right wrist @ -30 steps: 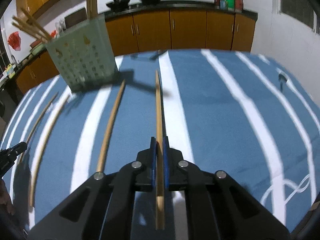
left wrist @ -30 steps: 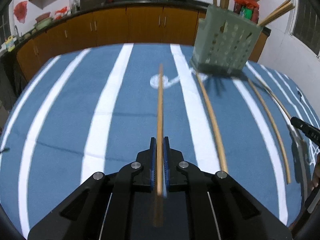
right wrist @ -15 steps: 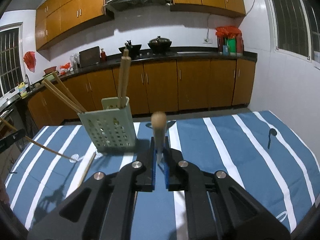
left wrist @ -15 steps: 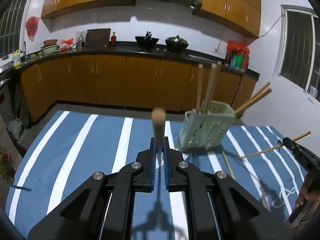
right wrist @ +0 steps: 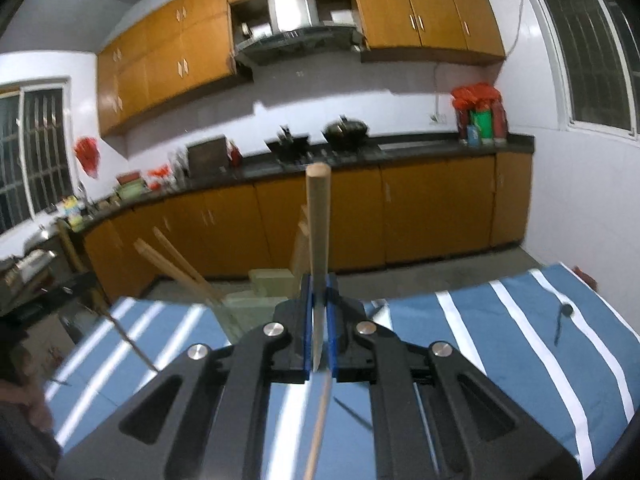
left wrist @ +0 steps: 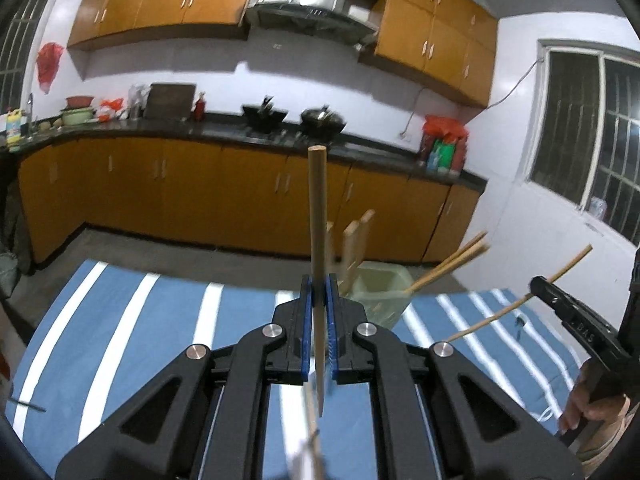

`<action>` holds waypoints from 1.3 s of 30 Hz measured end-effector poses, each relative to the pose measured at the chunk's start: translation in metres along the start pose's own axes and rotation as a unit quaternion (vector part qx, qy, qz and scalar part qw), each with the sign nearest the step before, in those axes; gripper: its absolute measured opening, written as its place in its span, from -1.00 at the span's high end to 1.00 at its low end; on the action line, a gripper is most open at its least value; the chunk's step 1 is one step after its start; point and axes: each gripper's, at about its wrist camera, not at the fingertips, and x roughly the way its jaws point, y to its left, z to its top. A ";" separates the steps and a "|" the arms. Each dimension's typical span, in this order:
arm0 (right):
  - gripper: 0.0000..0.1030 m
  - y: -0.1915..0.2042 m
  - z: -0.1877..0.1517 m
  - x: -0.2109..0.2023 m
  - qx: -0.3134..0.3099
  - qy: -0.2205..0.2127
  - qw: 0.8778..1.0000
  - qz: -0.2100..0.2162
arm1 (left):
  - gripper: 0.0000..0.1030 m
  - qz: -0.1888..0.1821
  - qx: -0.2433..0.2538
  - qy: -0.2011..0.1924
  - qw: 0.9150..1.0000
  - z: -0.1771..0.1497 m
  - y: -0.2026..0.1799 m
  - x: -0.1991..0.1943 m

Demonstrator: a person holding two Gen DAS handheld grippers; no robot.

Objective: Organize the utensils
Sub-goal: 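Raise both held chopsticks over the green holder and lower them in, then open both tools to drop the chopsticks into the holder and pull back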

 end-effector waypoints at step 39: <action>0.69 0.040 0.031 0.073 -0.027 0.002 0.999 0.024 | 0.27 0.006 0.024 -0.102 0.994 0.039 -0.054 0.059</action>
